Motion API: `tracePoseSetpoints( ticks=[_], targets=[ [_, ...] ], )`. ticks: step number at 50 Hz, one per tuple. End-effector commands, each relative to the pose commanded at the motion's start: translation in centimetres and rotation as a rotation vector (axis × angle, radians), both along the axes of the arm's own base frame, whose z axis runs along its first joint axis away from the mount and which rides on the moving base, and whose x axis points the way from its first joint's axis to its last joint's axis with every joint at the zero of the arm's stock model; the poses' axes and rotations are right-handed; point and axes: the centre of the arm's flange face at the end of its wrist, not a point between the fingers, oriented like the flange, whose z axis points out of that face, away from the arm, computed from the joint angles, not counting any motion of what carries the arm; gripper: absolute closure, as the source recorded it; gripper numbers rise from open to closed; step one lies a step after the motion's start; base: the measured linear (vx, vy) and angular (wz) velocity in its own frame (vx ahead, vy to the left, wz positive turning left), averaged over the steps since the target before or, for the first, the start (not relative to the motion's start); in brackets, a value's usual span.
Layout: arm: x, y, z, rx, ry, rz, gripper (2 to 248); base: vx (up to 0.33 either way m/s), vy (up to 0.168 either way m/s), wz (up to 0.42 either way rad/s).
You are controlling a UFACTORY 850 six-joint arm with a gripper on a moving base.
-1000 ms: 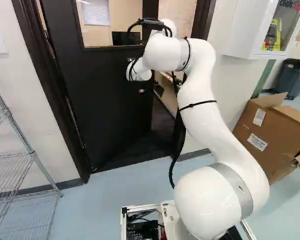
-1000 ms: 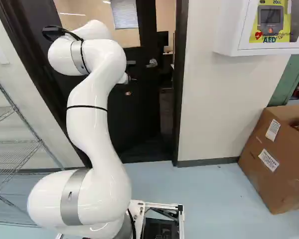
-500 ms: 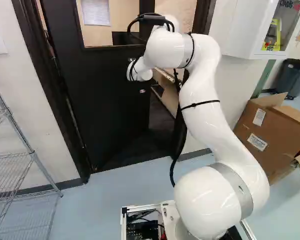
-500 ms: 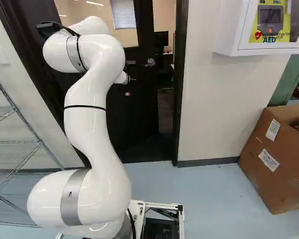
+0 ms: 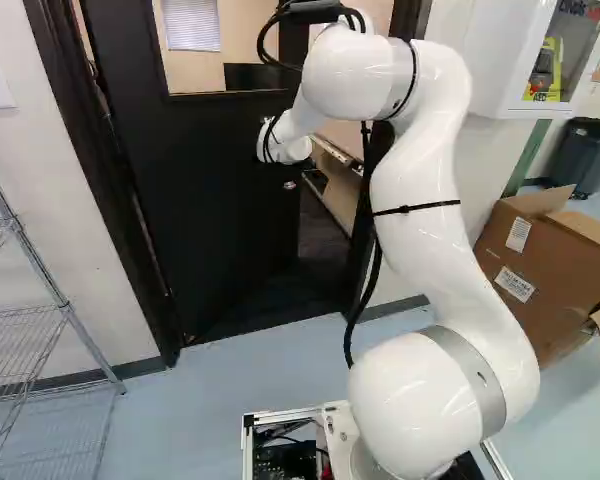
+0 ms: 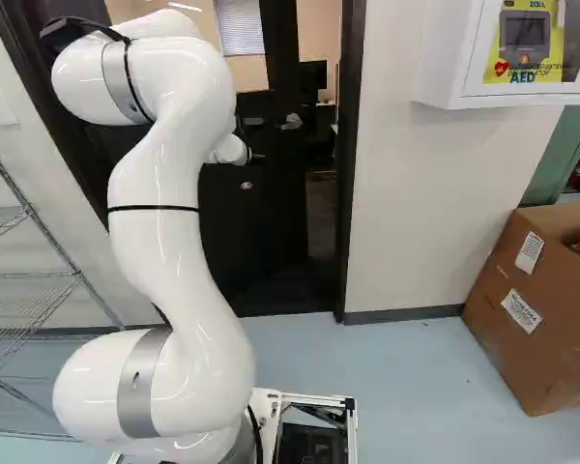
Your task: Open the door and move inside
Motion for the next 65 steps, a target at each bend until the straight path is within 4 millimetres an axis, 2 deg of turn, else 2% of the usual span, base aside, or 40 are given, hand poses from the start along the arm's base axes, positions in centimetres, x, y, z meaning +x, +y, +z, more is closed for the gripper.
tracePoseSetpoints(
  ticks=[35, 65],
  targets=[
    [-6.4, -2.7, 1.3, -0.028, -0.002, 0.003, 3, 0.0, 0.0, 0.0],
    [-12.0, -5.0, 2.1, -0.123, -0.011, 0.09, 3, 0.0, 0.0, 0.0]
  ],
)
